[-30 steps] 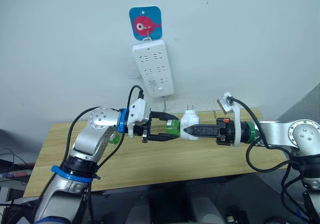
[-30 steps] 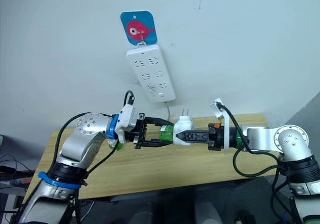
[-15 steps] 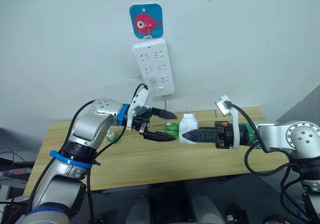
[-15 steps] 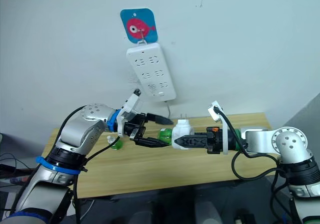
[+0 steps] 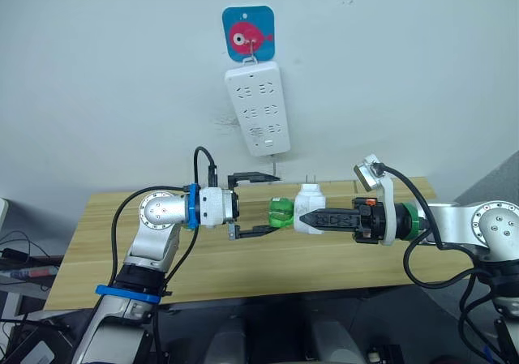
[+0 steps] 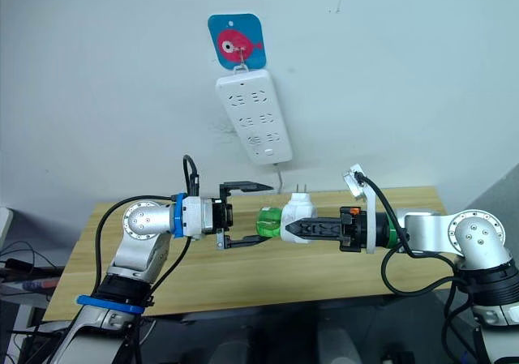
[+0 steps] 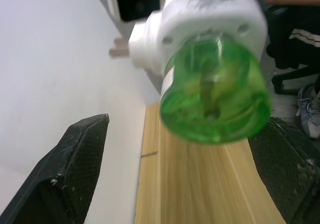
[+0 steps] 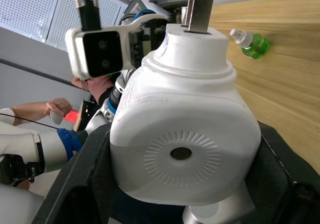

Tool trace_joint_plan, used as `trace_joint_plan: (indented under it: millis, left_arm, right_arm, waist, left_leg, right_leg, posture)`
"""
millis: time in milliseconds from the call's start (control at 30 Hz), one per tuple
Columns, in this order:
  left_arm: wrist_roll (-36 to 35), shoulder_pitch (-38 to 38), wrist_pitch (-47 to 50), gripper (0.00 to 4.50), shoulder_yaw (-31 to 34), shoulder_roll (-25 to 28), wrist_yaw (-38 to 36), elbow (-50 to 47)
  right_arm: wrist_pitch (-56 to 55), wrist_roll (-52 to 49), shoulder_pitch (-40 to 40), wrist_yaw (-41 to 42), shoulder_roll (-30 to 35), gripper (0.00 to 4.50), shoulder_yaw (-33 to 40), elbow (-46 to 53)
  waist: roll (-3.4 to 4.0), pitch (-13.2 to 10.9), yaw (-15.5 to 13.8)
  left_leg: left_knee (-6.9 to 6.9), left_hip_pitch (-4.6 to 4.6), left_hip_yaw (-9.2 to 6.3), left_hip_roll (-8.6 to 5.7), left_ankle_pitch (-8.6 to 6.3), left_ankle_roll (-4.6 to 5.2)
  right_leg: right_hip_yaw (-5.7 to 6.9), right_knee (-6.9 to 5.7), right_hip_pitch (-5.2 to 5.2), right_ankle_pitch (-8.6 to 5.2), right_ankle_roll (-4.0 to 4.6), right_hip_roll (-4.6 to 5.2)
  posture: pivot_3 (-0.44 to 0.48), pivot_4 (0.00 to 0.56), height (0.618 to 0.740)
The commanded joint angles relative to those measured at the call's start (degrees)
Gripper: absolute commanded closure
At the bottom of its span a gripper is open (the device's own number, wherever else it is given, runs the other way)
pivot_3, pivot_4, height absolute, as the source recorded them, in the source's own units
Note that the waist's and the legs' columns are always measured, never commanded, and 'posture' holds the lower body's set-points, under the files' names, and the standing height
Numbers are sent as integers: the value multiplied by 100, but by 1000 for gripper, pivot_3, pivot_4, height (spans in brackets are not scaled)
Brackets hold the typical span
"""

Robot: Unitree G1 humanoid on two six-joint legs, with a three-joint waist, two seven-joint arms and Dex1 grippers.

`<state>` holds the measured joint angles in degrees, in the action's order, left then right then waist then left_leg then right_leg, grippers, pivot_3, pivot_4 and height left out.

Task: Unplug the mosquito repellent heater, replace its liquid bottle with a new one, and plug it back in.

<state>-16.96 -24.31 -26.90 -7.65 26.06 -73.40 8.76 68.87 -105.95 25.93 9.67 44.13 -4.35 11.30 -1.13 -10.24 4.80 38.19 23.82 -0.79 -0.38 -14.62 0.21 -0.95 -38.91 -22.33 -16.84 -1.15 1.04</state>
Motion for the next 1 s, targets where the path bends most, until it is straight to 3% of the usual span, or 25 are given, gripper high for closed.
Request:
trace_joint_plan:
  millis: [33, 133, 233, 400, 500, 600, 667, 800, 867, 1000]
  left_arm:
    - [-155, -67, -139, 7, -54, -22, -58, -198]
    - [-185, -95, -115, 7, -108, -65, -38, -208]
    - [-243, -92, -90, 623, -146, -123, -17, -269]
    - [-269, -63, 46, 2107, -215, -144, -23, -424]
    - [-310, -73, 351, 2210, -268, -88, -68, -592]
    - [-558, -56, 1815, 2210, -435, 223, -149, -970]
    - [-929, -163, 3498, 2210, -627, 657, -265, -1245]
    - [-1727, -963, 6238, 2210, -936, 1321, -890, -1021]
    - [-1909, -1402, 6954, 2210, -984, 1349, -1045, -645]
    - [-1799, -1692, 6879, 2210, -893, 1135, -1053, -402]
  right_arm:
    - [-45, -166, 89, 11, 34, 1465, 79, 187]
    - [-59, -176, 96, -19, 32, 1465, 82, 190]
    - [-67, -181, 102, -44, 30, 1465, 85, 191]
    - [-101, -193, 107, -86, 36, 1465, 72, 201]
    - [-77, -133, 107, -36, 61, 1465, 72, 244]
    - [-2, 48, 118, 109, 100, 1465, 72, 311]
    - [79, 226, 113, 265, 136, 1465, 66, 401]
    - [185, 530, 106, 542, 159, 1465, 62, 532]
    - [203, 645, 91, 653, 162, 1465, 50, 589]
    - [170, 721, 38, 735, 166, 1465, 43, 641]
  waist:
    - [0, 0, 3]
    - [0, 0, 6]
    - [0, 0, 12]
    - [0, 0, 18]
    - [0, 0, 18]
    - [-1, -1, 24]
    - [-1, -1, 29]
    - [-2, -5, 26]
    - [-1, -5, 31]
    - [-2, -6, 30]
  left_leg:
    - [0, 0, 0, 0, 0, 0]
    - [1, 0, 0, 0, 0, 0]
    - [2, 0, 0, 0, 0, 0]
    - [1, 0, 0, 0, 0, 0]
    - [2, 0, 0, 0, 0, 0]
    - [2, 0, 0, 0, 0, 0]
    - [1, -1, -1, 0, 0, 0]
    - [3, -1, -11, 0, 1, 1]
    - [7, -1, -11, 0, 2, 1]
    - [5, -1, -6, 0, 1, 2]
  right_leg:
    - [0, 0, 0, 0, 0, -1]
    - [0, -1, 0, 0, 0, -1]
    - [-1, -1, 1, 0, 0, -1]
    - [0, -1, 0, 0, 0, -2]
    - [-1, -1, 0, 0, 0, -2]
    - [-1, -2, 0, 0, 0, -2]
    - [-1, -3, 1, 0, -1, -4]
    - [4, -6, 1, -2, -2, -12]
    - [3, -6, 1, -2, -3, -17]
    - [-1, -2, 1, -3, -4, -17]
  posture:
    - [-173, 155, 740]
    - [-178, 156, 740]
    - [-179, 157, 740]
    - [-179, 159, 740]
    - [-177, 160, 740]
    - [-171, 162, 740]
    - [-170, 163, 740]
    - [-168, 163, 740]
    - [-171, 164, 740]
    - [-177, 163, 740]
